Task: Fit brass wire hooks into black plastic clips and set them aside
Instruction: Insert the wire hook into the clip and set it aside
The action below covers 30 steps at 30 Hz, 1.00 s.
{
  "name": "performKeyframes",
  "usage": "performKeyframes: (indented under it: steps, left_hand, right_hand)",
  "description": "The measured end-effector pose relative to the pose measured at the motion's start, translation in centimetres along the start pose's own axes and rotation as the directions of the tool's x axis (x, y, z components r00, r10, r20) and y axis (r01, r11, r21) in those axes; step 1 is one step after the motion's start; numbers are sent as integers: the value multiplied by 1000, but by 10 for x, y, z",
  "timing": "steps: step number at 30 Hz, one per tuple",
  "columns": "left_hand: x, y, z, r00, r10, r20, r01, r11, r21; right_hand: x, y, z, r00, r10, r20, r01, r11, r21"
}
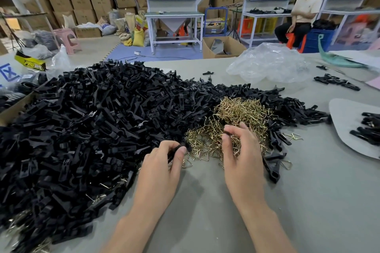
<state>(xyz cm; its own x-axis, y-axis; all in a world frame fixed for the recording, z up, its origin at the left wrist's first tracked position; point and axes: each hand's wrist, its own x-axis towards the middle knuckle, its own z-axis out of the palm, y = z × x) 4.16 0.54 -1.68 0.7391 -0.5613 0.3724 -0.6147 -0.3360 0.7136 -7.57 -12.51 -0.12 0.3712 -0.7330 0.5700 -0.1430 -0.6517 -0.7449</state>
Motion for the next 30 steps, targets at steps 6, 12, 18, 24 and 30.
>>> performKeyframes:
  steps: [6,12,18,24,30]
  left_hand:
    - [0,18,-2,998,-61,-2,56,933,-356]
    - [4,19,1,981,-174,85,192,821,-538]
    - [6,17,6,935,-260,240,353,630,-692]
    - [4,17,6,931,-233,282,366,613,-700]
    - [4,18,7,946,-210,249,324,675,-663]
  right_hand:
    - [6,-7,-7,926,318,204,-378,758,532]
    - [5,-5,3,786,345,513,-618,438,653]
    - [2,1,13,740,337,582,-672,388,630]
    - [1,2,13,721,349,599,-693,361,624]
    - [3,-1,10,714,376,591,-699,344,627]
